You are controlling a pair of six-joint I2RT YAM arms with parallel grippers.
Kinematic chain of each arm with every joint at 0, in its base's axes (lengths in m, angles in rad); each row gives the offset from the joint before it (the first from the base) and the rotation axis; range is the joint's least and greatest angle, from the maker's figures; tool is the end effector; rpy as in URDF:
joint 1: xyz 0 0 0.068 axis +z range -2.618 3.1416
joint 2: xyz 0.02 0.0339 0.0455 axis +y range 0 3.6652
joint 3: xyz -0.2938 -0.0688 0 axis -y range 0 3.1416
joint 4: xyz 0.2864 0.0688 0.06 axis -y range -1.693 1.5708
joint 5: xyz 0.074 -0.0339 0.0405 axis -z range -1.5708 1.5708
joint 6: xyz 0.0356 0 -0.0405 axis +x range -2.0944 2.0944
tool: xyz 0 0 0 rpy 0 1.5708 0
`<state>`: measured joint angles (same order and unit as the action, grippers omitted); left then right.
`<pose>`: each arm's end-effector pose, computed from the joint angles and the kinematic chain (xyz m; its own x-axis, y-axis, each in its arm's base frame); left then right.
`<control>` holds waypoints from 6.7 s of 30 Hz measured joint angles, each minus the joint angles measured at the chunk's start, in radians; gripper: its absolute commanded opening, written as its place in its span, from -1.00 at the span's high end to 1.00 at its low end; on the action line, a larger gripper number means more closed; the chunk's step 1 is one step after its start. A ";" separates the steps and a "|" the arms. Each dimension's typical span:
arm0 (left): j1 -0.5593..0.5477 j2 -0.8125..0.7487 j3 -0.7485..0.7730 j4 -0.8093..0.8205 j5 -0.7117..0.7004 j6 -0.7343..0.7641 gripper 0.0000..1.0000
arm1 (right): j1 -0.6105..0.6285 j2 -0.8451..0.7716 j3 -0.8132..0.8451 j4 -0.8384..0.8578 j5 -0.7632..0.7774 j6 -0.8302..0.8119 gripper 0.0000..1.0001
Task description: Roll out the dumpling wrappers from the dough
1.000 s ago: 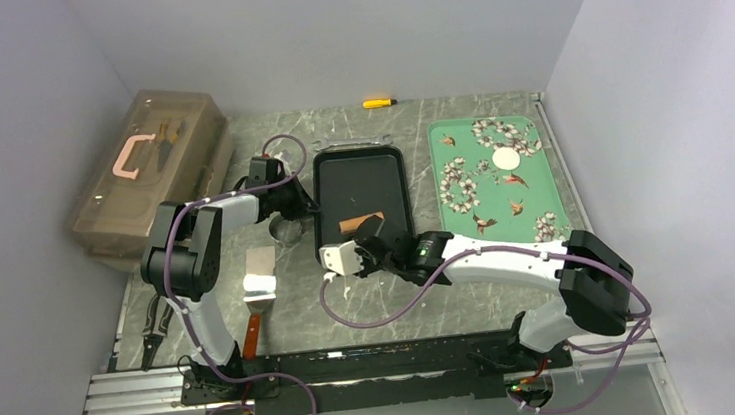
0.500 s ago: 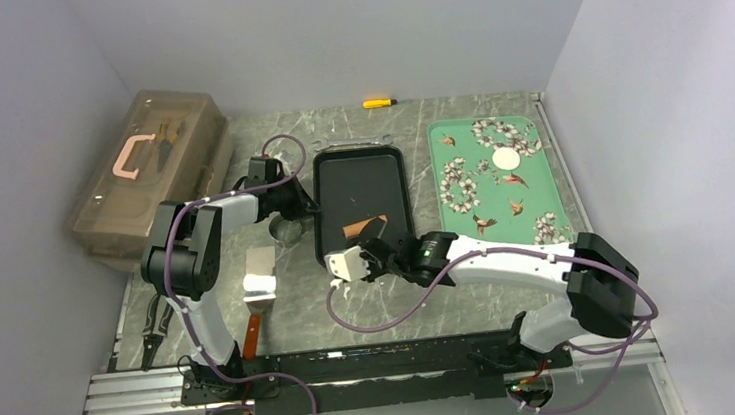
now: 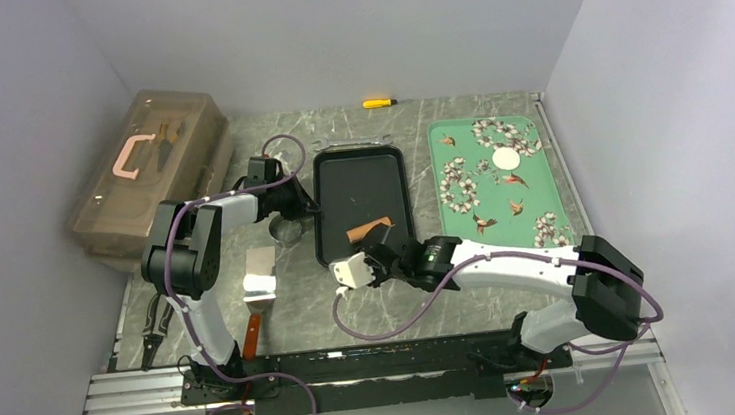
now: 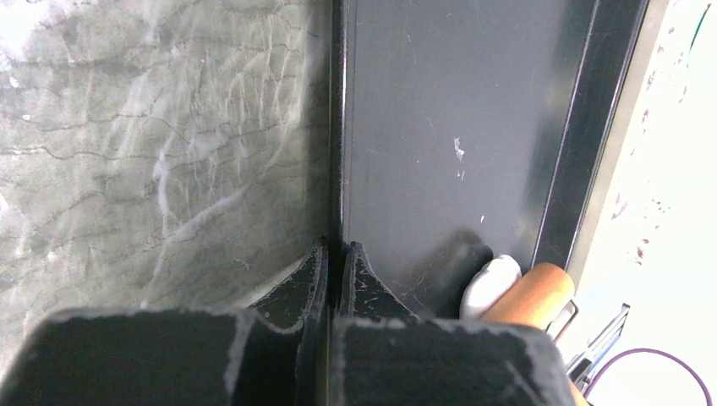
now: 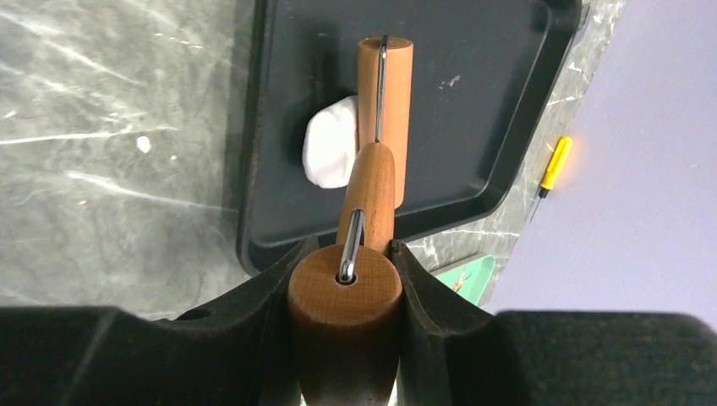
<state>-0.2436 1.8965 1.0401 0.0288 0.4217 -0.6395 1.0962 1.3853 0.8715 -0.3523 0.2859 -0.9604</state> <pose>0.4031 -0.1152 0.1364 -0.8651 -0.3461 -0.3631 -0.0342 0.7629 -0.6456 0.1528 0.2754 0.2314 0.4313 -0.8808 -0.1953 -0.7266 -0.2108 -0.6540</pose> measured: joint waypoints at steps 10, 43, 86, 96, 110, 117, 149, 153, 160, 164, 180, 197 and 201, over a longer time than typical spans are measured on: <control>0.000 0.000 0.000 0.001 0.000 0.001 1.00 | -0.133 0.089 -0.024 0.159 -0.062 -0.045 1.00; 0.000 0.010 0.011 0.000 0.008 0.008 1.00 | -0.019 -0.087 0.030 -0.137 -0.075 0.044 1.00; 0.000 0.013 0.016 -0.002 0.008 0.012 1.00 | -0.165 0.044 0.100 0.048 -0.095 -0.028 1.00; 0.000 0.013 0.016 -0.003 0.008 0.015 1.00 | -0.044 -0.128 0.098 -0.134 -0.059 0.039 1.00; 0.000 0.015 0.020 -0.005 0.009 0.016 1.00 | -0.050 -0.074 -0.020 -0.130 -0.062 0.089 1.00; 0.000 0.017 0.021 -0.003 0.011 0.017 1.00 | -0.094 -0.063 -0.022 -0.039 -0.050 0.078 1.00; 0.000 0.031 0.038 -0.007 0.018 0.019 1.00 | -0.089 -0.079 0.174 -0.126 -0.177 0.097 1.00; 0.000 0.031 0.038 -0.006 0.018 0.019 1.00 | -0.112 -0.010 0.183 -0.065 -0.084 0.069 1.00; 0.001 0.032 0.040 -0.007 0.021 0.019 1.00 | -0.125 0.121 0.164 -0.032 -0.023 0.016 1.00; 0.003 0.034 0.042 -0.008 0.027 0.019 1.00 | -0.126 0.118 0.135 -0.010 -0.003 0.006 1.00; 0.005 0.038 0.044 -0.009 0.034 0.019 1.00 | -0.101 0.051 0.064 -0.085 -0.026 0.020 1.00; 0.006 0.039 0.045 -0.010 0.035 0.019 1.00 | -0.079 -0.077 0.073 -0.126 -0.054 -0.016 1.00; 0.006 0.039 0.047 -0.011 0.035 0.020 1.00 | -0.127 -0.097 0.090 -0.047 -0.052 -0.048 1.00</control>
<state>-0.2379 1.9358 1.0866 0.0181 0.4568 -0.6197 0.9688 1.2884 0.9611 -0.3996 0.2340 -1.0080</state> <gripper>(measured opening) 0.036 0.369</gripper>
